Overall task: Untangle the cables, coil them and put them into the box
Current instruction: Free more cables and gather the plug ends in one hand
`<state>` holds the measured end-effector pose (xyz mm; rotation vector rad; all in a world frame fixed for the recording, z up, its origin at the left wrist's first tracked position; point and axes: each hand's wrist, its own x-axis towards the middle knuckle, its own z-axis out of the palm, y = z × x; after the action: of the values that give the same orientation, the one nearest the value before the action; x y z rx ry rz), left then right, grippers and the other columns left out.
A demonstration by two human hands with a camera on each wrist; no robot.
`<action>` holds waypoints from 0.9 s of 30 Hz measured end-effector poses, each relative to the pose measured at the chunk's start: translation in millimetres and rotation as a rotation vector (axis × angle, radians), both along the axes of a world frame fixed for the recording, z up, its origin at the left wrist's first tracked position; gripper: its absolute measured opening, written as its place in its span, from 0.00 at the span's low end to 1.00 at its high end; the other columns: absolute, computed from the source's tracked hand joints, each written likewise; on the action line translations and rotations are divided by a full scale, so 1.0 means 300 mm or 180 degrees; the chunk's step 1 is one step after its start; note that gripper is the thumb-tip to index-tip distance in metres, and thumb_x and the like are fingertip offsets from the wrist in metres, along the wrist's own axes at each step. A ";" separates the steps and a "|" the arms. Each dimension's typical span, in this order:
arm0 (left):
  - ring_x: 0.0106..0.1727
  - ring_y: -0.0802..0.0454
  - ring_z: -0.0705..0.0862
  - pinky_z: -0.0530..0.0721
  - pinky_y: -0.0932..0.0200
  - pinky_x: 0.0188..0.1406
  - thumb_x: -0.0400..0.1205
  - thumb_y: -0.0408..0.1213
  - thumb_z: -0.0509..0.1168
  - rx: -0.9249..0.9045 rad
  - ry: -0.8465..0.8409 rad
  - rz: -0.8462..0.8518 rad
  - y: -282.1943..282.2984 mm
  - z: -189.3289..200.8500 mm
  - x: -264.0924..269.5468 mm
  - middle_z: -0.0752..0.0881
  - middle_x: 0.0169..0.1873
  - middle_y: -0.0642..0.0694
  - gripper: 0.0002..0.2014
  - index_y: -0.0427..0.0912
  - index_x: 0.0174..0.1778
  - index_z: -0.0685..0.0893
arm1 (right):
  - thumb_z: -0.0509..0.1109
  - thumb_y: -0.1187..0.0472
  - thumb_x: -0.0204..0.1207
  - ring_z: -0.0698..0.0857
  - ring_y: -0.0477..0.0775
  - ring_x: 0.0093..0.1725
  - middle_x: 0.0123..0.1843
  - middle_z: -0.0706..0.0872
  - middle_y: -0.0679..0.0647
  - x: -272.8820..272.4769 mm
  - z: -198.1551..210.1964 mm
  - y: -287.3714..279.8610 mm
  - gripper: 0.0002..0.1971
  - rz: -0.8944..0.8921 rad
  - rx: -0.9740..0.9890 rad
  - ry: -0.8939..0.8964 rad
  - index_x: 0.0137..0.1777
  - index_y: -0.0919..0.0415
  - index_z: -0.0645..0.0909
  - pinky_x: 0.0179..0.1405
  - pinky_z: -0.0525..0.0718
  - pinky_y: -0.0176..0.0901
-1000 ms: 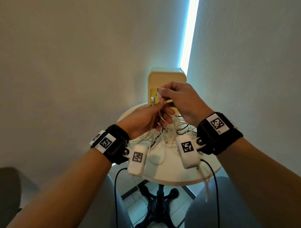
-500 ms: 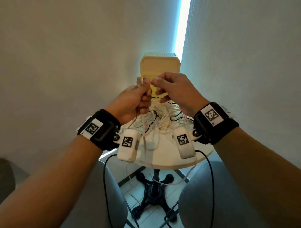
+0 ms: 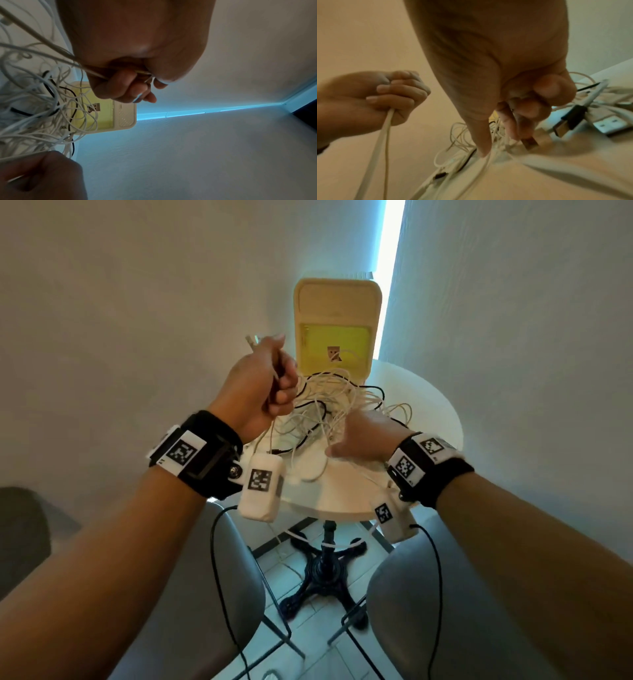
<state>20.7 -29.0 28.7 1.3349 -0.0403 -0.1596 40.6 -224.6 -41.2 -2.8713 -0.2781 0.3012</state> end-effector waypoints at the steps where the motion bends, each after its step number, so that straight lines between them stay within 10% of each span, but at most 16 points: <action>1: 0.24 0.54 0.62 0.59 0.62 0.15 0.95 0.51 0.54 -0.0022 0.0039 0.0024 0.009 -0.005 -0.007 0.66 0.27 0.48 0.25 0.44 0.32 0.74 | 0.76 0.38 0.81 0.82 0.52 0.31 0.34 0.84 0.53 0.006 -0.012 0.002 0.24 -0.0056 0.0041 -0.0067 0.37 0.58 0.79 0.33 0.80 0.44; 10: 0.24 0.54 0.55 0.55 0.63 0.17 0.93 0.51 0.65 0.0400 -0.0102 -0.0070 0.050 -0.048 -0.065 0.59 0.27 0.49 0.25 0.49 0.30 0.68 | 0.72 0.54 0.85 0.90 0.62 0.52 0.48 0.90 0.61 0.087 -0.044 0.005 0.15 -0.0897 0.1147 -0.0559 0.47 0.67 0.87 0.43 0.82 0.43; 15: 0.22 0.54 0.56 0.57 0.65 0.15 0.95 0.51 0.60 0.0162 0.0029 -0.0185 0.092 -0.064 -0.032 0.61 0.26 0.49 0.26 0.47 0.29 0.72 | 0.73 0.54 0.84 0.89 0.63 0.45 0.44 0.92 0.61 0.073 0.019 0.013 0.13 -0.1154 0.1821 -0.1029 0.44 0.65 0.88 0.48 0.92 0.56; 20: 0.22 0.54 0.58 0.59 0.63 0.16 0.94 0.51 0.56 -0.0068 0.0199 -0.0355 0.140 -0.068 0.019 0.61 0.26 0.49 0.26 0.45 0.30 0.76 | 0.73 0.53 0.85 0.82 0.53 0.30 0.42 0.91 0.61 0.042 0.105 0.003 0.14 -0.0986 0.1566 -0.1001 0.44 0.64 0.88 0.26 0.80 0.39; 24: 0.25 0.52 0.62 0.61 0.60 0.19 0.92 0.51 0.57 0.0023 0.0298 -0.0496 0.132 -0.082 0.037 0.64 0.26 0.49 0.25 0.45 0.30 0.77 | 0.72 0.53 0.82 0.85 0.58 0.38 0.40 0.90 0.59 0.006 0.162 -0.002 0.14 -0.1170 0.1877 -0.1964 0.44 0.65 0.86 0.39 0.82 0.48; 27: 0.24 0.54 0.56 0.57 0.63 0.15 0.92 0.48 0.57 0.0021 0.0357 -0.0586 0.117 -0.094 0.037 0.60 0.25 0.51 0.22 0.46 0.31 0.76 | 0.73 0.52 0.82 0.84 0.58 0.26 0.38 0.90 0.63 -0.008 0.189 0.002 0.14 -0.0862 0.2032 -0.1683 0.43 0.63 0.84 0.29 0.81 0.47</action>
<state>31.8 6.0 0.4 1.3262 -0.0681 -0.3904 38.3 -224.0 15.6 -2.2557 -0.0509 -0.5141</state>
